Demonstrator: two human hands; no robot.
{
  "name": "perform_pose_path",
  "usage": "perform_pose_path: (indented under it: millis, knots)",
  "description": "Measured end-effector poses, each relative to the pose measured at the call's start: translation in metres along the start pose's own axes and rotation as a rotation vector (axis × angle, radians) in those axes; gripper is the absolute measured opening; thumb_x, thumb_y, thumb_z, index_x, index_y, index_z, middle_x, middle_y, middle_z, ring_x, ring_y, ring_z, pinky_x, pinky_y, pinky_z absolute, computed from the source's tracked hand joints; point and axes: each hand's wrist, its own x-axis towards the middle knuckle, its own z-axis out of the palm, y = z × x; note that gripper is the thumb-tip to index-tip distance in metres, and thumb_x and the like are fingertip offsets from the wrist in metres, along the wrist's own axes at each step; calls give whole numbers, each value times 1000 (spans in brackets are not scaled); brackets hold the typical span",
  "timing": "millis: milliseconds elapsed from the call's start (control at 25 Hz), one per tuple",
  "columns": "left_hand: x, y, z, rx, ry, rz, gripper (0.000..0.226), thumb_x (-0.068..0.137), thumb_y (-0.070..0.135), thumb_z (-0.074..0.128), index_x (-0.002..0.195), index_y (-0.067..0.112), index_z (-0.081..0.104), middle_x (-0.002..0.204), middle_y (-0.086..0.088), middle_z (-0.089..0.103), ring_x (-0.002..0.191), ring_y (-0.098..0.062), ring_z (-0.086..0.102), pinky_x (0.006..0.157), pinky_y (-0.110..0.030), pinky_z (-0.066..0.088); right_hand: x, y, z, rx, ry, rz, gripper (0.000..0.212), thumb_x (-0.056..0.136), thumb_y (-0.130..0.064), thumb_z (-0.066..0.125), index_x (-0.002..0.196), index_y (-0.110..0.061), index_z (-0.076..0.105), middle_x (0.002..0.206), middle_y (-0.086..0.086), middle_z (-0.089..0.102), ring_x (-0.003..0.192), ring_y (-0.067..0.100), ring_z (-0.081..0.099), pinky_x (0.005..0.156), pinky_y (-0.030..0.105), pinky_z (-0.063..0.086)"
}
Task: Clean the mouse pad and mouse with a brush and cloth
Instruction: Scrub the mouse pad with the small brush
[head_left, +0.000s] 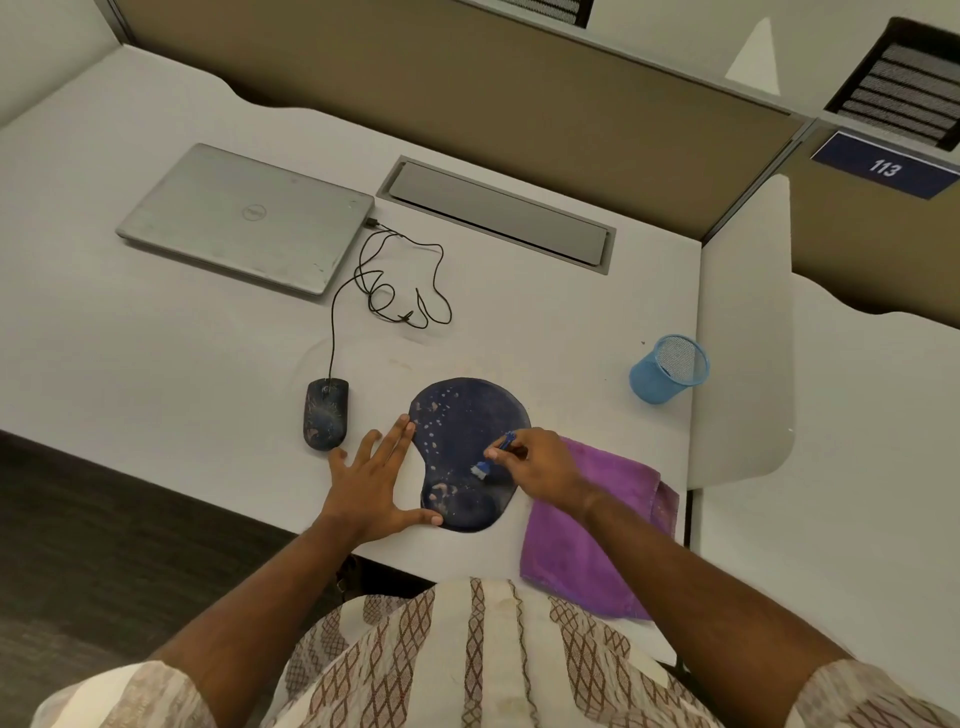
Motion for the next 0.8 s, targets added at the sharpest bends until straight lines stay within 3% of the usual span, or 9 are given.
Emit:
perform_pose_path:
  millis: [120,280,360,520,600,800]
  knots:
    - [-1,0,0,0,3,-2,133,52,108,24,152,35,-26,160,16,-29,154,-26,1,113,-68,14,3,7,1,-62,-55,33,18,93,-32,64,93,-19,77,84,-9,73,75,7,65,70,24,53]
    - [-1,1,-1,-10,0,-5,133,52,108,24,151,36,-27,161,16,-28,154,-26,1,113,-69,12,6,21,-17,-206,-234,54,27,91,-30,66,70,-12,65,59,-7,57,54,7,52,54,21,42]
    - [0,1,-1,-13,0,-6,133,52,109,23,151,36,-27,160,16,-29,154,-26,1,114,-69,12,8,22,-26,-155,-199,79,28,89,-31,69,70,-11,66,60,-3,60,53,6,52,52,19,42]
    - [-1,1,0,-19,-4,-4,133,52,108,26,152,36,-26,161,17,-28,154,-26,1,114,-68,13,6,15,-17,63,56,94,21,88,-32,71,88,-12,78,81,-3,75,69,6,66,65,22,52]
    - [-1,1,-1,-16,-4,-4,134,52,108,27,152,36,-26,161,17,-28,154,-26,1,113,-68,13,-3,16,-3,35,12,101,20,90,-32,68,90,-14,77,81,-3,74,72,9,67,68,25,54]
    - [-2,2,-3,-10,-16,-6,133,54,107,27,152,35,-26,162,15,-27,154,-26,0,114,-68,12,-15,34,-3,-132,-171,128,25,92,-31,65,78,-10,68,65,3,62,57,8,54,58,26,47]
